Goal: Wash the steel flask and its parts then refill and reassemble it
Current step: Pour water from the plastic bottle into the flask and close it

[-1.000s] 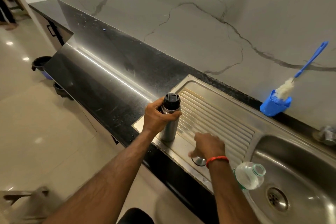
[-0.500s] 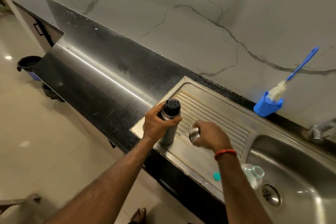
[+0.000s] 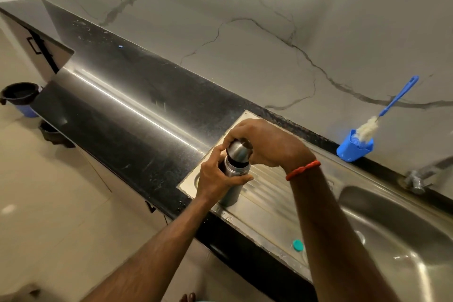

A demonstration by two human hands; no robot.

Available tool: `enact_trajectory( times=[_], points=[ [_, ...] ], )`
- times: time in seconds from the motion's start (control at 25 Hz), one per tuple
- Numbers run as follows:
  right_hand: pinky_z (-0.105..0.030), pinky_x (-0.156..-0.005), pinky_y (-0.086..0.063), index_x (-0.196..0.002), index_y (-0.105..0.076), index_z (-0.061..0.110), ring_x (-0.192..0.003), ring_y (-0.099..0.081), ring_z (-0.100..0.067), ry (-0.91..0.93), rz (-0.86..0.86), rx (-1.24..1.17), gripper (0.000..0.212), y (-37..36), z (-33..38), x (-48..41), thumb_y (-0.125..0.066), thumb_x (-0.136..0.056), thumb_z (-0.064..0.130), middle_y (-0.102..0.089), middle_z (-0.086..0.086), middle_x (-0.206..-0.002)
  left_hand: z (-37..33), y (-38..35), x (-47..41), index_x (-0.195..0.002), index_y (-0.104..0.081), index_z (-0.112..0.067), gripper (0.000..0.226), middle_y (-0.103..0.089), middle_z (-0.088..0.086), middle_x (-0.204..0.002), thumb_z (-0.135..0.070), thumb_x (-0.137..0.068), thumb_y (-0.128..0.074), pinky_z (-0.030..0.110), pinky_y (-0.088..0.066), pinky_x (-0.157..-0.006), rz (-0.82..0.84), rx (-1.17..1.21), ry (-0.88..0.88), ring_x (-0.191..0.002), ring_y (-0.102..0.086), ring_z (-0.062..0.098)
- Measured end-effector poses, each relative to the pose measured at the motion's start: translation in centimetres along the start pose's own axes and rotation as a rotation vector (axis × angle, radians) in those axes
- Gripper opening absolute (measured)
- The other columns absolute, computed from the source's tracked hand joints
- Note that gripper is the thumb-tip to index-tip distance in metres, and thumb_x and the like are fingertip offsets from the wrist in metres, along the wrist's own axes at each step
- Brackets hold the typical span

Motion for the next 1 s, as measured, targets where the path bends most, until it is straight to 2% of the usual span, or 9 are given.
enact_trajectory(
  times=[0.24, 0.36, 0.48, 0.6, 0.68, 0.76, 0.88, 0.92, 1.0],
  points=[
    [-0.037, -0.088, -0.059, -0.123, -0.069, 0.024, -0.100, -0.068, -0.019, -0.107, 0.061, 0.004, 0.059, -1.8, -0.1, -1.1, -0.088, -0.070, 0.007, -0.070, -0.001, -0.117, -0.2, 0.0, 0.4, -0.132, -0.050, -0.034, 0.085, -0.063, -0.025, -0.112, -0.057, -0.061, -0.090, 0.014, -0.055, -0.082, -0.009, -0.012, -0.061, -0.101, -0.067, -0.002],
    [-0.030, -0.089, -0.056, -0.126, -0.068, 0.021, -0.102, -0.067, -0.018, -0.122, 0.057, 0.014, 0.055, -1.5, 0.0, -0.5, -0.084, -0.075, 0.006, -0.071, -0.002, -0.117, -0.1, 0.1, 0.3, -0.128, -0.052, -0.034, 0.080, -0.066, -0.020, -0.110, -0.053, -0.062, -0.092, 0.019, -0.059, -0.081, -0.009, -0.020, -0.063, -0.099, -0.067, -0.003],
    [-0.026, -0.088, -0.054, -0.127, -0.068, 0.021, -0.104, -0.067, -0.017, -0.116, 0.025, 0.016, 0.053, -1.4, 0.2, -0.2, -0.082, -0.078, 0.007, -0.071, -0.002, -0.117, 0.0, 0.1, 0.1, -0.128, -0.055, -0.028, 0.079, -0.067, -0.016, -0.110, -0.047, -0.062, -0.095, 0.010, -0.053, -0.078, -0.006, -0.037, -0.061, -0.097, -0.065, -0.009],
    [-0.022, -0.081, -0.051, -0.129, -0.066, 0.023, -0.096, -0.065, -0.013, -0.147, 0.015, 0.032, 0.054, -1.2, 0.3, 0.0, -0.082, -0.079, 0.012, -0.071, -0.002, -0.116, 0.2, 0.1, -0.1, -0.129, -0.058, -0.020, 0.080, -0.070, -0.008, -0.113, -0.046, -0.062, -0.096, 0.011, -0.054, -0.078, -0.016, -0.058, -0.064, -0.095, -0.066, -0.004],
    [-0.022, -0.077, -0.048, -0.129, -0.066, 0.024, -0.090, -0.060, -0.010, -0.170, 0.000, 0.071, 0.052, -1.1, 0.3, 0.1, -0.083, -0.079, 0.021, -0.071, -0.002, -0.115, 0.2, 0.2, -0.1, -0.127, -0.058, -0.020, 0.079, -0.071, -0.007, -0.111, -0.046, -0.063, -0.095, 0.014, -0.056, -0.077, -0.010, -0.058, -0.069, -0.093, -0.068, 0.002],
    [-0.022, -0.074, -0.045, -0.122, -0.070, 0.021, -0.088, -0.059, -0.010, -0.225, -0.074, 0.129, 0.047, -1.3, 0.2, -0.1, -0.080, -0.081, 0.040, -0.071, -0.002, -0.111, 0.1, 0.1, -0.1, -0.122, -0.057, -0.023, 0.073, -0.068, -0.013, -0.105, -0.045, -0.063, -0.096, 0.012, -0.055, -0.076, -0.009, -0.063, -0.062, -0.092, -0.067, -0.003],
    [-0.025, -0.066, -0.045, -0.103, -0.071, 0.016, -0.077, -0.060, -0.014, -0.420, -0.169, 0.277, 0.062, -1.9, 0.1, -0.2, -0.062, -0.080, 0.073, -0.064, 0.001, -0.082, -0.1, 0.1, 0.1, -0.116, -0.060, -0.021, 0.068, -0.062, -0.019, -0.105, -0.044, -0.063, -0.096, 0.009, -0.052, -0.079, -0.020, -0.085, -0.070, -0.097, -0.060, -0.014],
    [-0.028, -0.066, -0.046, -0.104, -0.070, 0.018, -0.078, -0.060, -0.015, -0.449, -0.165, 0.338, 0.065, -1.9, 0.2, -0.2, -0.057, -0.080, 0.077, -0.061, 0.001, -0.080, -0.1, 0.1, 0.1, -0.115, -0.061, -0.020, 0.068, -0.062, -0.019, -0.104, -0.044, -0.063, -0.096, 0.008, -0.051, -0.078, -0.018, -0.091, -0.071, -0.097, -0.060, -0.014],
    [-0.035, -0.079, -0.052, -0.122, -0.064, 0.025, -0.099, -0.062, -0.019, -0.379, -0.059, 0.321, 0.062, -2.0, 0.1, -0.1, -0.066, -0.079, 0.069, -0.066, 0.000, -0.107, -0.2, 0.2, 0.1, -0.116, -0.060, -0.020, 0.069, -0.062, -0.019, -0.100, -0.044, -0.062, -0.096, 0.005, -0.049, -0.075, -0.011, -0.094, -0.070, -0.093, -0.060, -0.014]
  ],
)
Point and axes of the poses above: each hand's wrist, its own x-axis away from the middle knuckle, its own y-axis out of the back of the hand, z = x × y, the point moved 3 cm from there along -x, towards the middle knuckle
